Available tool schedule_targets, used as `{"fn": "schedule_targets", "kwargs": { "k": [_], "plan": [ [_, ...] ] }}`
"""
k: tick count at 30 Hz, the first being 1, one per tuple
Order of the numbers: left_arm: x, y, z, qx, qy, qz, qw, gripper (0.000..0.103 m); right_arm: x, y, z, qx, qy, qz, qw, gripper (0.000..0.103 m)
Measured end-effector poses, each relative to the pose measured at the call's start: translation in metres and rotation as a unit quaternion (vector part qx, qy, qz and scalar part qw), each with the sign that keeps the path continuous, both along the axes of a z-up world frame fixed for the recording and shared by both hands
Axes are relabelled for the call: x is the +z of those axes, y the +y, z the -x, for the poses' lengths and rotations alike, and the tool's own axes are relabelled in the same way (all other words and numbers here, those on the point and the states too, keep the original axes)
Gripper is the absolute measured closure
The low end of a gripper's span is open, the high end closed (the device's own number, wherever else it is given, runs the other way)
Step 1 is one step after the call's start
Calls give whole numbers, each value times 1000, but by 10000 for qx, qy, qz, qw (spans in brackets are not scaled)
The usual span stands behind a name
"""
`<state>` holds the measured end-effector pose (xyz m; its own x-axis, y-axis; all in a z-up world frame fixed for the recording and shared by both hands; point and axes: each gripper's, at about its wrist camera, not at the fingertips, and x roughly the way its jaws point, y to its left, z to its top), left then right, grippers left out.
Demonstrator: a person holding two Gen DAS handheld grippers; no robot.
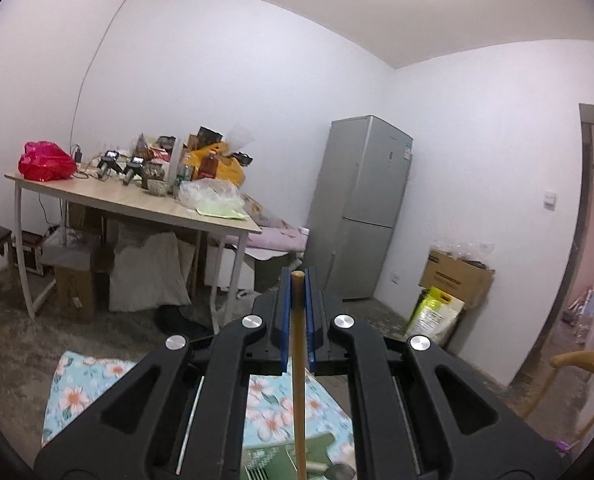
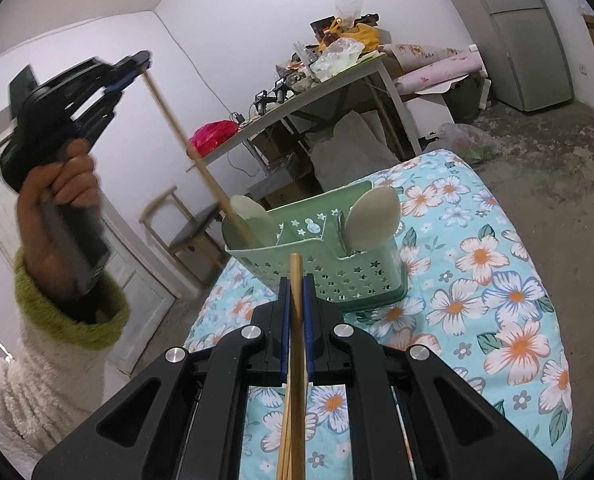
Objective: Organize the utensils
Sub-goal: 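Insert the chopstick into the caddy with the left tool and open it, then insert the chopstick into the caddy with the right tool and open it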
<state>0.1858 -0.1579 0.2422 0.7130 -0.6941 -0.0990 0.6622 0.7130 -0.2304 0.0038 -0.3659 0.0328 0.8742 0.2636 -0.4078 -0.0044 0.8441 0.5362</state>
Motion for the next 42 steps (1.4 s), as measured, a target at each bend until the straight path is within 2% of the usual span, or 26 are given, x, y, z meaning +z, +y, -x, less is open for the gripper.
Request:
{"fn": "schedule_targets", "kwargs": {
  "k": [5, 8, 15, 18, 22, 32, 37, 42],
  "plan": [
    [-13, -22, -21, 177, -70, -115, 9998, 98, -3, -4, -9, 14, 38, -39, 10000, 97],
    [-27, -31, -34, 319, -100, -312, 9990, 98, -6, -6, -14, 24, 79, -58, 9999, 97],
    [-64, -30, -51, 482, 140, -713, 9962, 98, -10, -8, -21, 20, 170, -24, 9999, 97],
    [-75, -22, -52, 473, 308, -767, 9955, 97, -10, -8, -21, 8, 188, 4, 9998, 97],
    [-78, -8, -47, 513, 325, -757, 9953, 79, -7, -6, -21, -11, 194, 67, 9998, 97],
    [-81, 49, -12, 606, 524, -592, 9950, 54, 1, 6, -25, -36, 284, 210, 9994, 97],
    [-102, 80, 12, 541, 778, -742, 9927, 40, 12, 12, -37, -26, 181, 275, 9995, 97],
    [-137, 105, 35, 520, 1079, -949, 9882, 38, 38, 13, -61, -154, -261, 357, 9989, 97]
  ]
}}
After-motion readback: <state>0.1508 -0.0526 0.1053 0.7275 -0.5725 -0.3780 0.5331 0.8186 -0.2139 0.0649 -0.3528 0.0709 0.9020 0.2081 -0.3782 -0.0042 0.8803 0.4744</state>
